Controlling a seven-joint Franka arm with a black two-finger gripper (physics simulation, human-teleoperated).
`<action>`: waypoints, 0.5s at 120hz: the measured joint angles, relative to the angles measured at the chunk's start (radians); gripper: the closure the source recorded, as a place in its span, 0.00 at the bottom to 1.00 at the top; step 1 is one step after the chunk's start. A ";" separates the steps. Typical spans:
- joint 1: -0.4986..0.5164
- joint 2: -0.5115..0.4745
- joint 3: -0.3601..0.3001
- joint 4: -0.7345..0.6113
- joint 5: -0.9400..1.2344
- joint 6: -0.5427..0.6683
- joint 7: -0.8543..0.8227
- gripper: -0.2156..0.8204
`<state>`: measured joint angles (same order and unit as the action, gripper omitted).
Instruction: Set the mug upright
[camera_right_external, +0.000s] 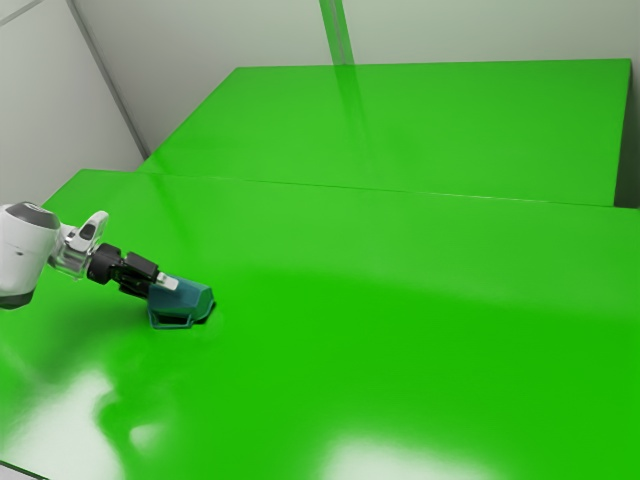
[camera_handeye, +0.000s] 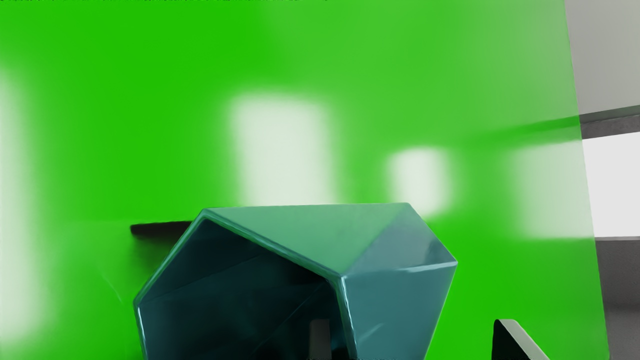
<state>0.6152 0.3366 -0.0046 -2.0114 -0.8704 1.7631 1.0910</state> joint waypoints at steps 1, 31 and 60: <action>0.000 0.000 0.000 0.000 0.000 0.000 0.000 0.56; -0.003 -0.005 -0.001 0.000 -0.001 0.002 0.007 0.78; -0.021 -0.054 -0.003 -0.012 -0.001 0.003 0.010 0.92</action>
<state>0.5942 0.2824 -0.0076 -2.0235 -0.8711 1.7662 1.1010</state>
